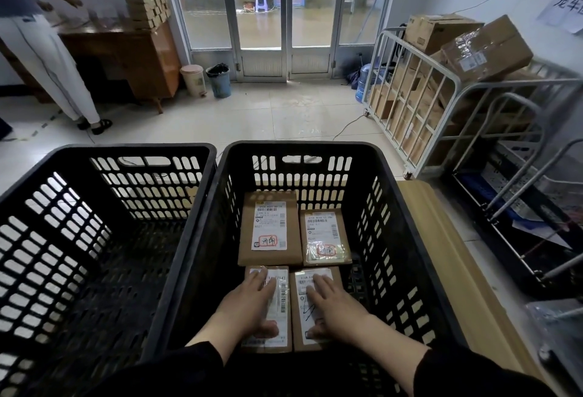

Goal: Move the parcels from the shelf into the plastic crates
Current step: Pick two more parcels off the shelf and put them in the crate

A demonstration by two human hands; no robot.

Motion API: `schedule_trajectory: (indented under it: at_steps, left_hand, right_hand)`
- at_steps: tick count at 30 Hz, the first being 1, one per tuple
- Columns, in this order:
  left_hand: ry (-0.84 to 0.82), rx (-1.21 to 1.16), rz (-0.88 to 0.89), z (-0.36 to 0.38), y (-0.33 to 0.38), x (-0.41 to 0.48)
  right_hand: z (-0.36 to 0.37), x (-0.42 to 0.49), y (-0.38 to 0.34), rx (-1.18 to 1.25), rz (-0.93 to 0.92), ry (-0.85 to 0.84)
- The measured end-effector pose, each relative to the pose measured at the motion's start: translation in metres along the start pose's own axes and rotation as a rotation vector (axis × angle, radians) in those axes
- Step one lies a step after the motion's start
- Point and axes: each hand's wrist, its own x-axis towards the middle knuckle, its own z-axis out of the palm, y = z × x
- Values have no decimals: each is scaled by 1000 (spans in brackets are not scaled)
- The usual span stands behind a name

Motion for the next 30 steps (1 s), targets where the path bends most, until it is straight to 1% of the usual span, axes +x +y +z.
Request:
schedule_trajectory:
  at_steps: [8, 12, 18, 23, 26, 30]
  left_hand:
    - [-50, 33, 2, -3, 2, -1]
    - [-46, 70, 2, -6, 5, -3]
    - [26, 111, -9, -18, 12, -12]
    - [86, 83, -41, -34, 25, -24]
    - [152, 86, -2, -43, 35, -34]
    - [183, 103, 66, -53, 46, -53]
  right_hand:
    - [1, 2, -2, -42, 10, -49]
    - [-4, -1, -6, -56, 16, -46]
    - [-14, -11, -12, -51, 36, -4]
    - [-29, -28, -17, -28, 48, 79]
    - [-41, -42, -23, -13, 66, 109]
    - [-58, -70, -34, 27, 85, 146]
